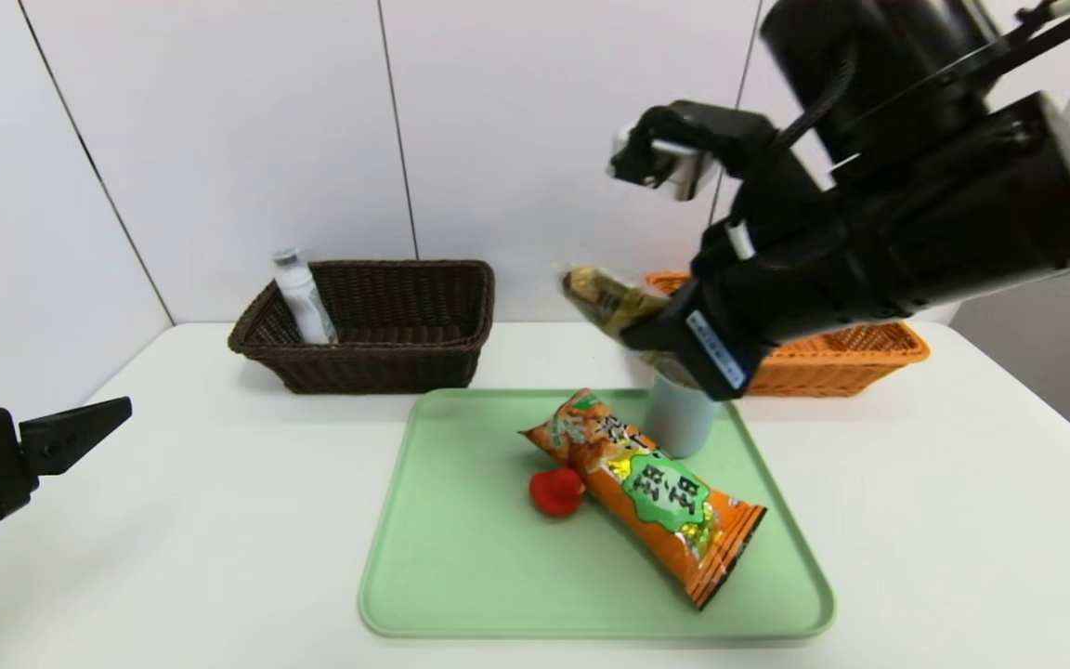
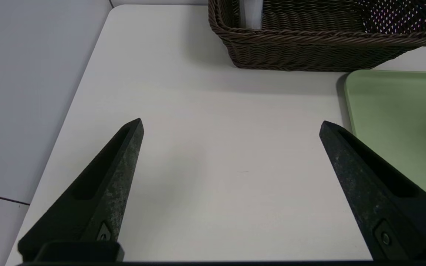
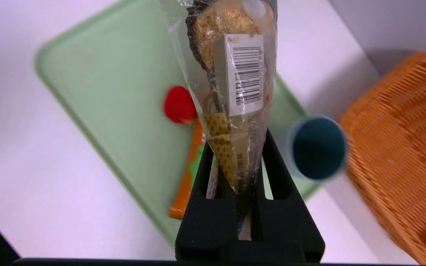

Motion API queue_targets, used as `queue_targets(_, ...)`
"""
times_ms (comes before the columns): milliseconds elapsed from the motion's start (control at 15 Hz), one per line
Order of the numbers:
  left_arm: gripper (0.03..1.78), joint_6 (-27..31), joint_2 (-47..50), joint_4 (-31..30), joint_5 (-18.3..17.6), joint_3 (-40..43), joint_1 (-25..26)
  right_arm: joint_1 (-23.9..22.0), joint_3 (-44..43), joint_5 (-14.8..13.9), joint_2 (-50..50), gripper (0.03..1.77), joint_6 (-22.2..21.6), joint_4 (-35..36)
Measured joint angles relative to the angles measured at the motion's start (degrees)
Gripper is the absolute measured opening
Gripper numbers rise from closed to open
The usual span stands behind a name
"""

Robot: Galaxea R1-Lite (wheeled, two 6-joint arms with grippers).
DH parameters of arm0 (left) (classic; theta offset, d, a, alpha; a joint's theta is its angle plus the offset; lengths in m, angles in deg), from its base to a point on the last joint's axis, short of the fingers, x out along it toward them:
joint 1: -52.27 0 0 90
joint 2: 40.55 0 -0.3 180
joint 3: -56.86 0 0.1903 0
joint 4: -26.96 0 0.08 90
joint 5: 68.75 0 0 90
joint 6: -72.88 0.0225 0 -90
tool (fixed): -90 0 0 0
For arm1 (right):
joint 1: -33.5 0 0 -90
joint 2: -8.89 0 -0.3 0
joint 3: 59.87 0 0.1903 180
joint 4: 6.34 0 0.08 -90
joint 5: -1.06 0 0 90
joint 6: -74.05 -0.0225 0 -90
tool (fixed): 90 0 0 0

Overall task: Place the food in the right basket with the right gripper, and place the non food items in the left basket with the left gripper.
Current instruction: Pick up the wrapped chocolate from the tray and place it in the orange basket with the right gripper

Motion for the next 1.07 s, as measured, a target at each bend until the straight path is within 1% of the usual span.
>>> queue_targets(133, 1.69, -0.11, 0.00, -0.09, 0.02, -0.02, 0.00, -4.82, 2.56, -0.69, -3.60, 0.16, 6.36, -0.37)
queue_targets(400, 1.69, -0.23, 0.02, -0.20, 0.02, -0.04, 0.00, -14.25, 5.42, -4.46, -7.70, 0.16, 22.10, -0.39)
queue_targets(533, 1.69, -0.26, 0.00, -0.22, 0.02, 0.02, 0.00, -19.29, 5.73, -4.80, -8.40, 0.16, 29.66, -0.09)
queue_targets(600, 1.69, -0.26, 0.00, -0.22, 0.00, 0.05, -0.02, -21.55, 5.78, -4.85, -8.37, 0.16, 32.61, 0.05)
queue_targets(733, 1.69, -0.28, 0.00, -0.22, 0.02, 0.07, -0.04, -25.73, 5.67, -4.89, -7.46, 0.16, 36.68, 0.49)
queue_targets(867, 1.69, -0.28, 0.02, -0.20, 0.00, 0.22, -0.04, -29.03, 5.45, -4.85, -5.17, 0.16, 39.83, 2.40)
queue_targets(1067, 1.69, -0.34, -0.05, -0.20, 0.00, 0.30, -0.06, -31.91, 5.25, -4.58, 0.32, 0.16, 43.80, 10.01)
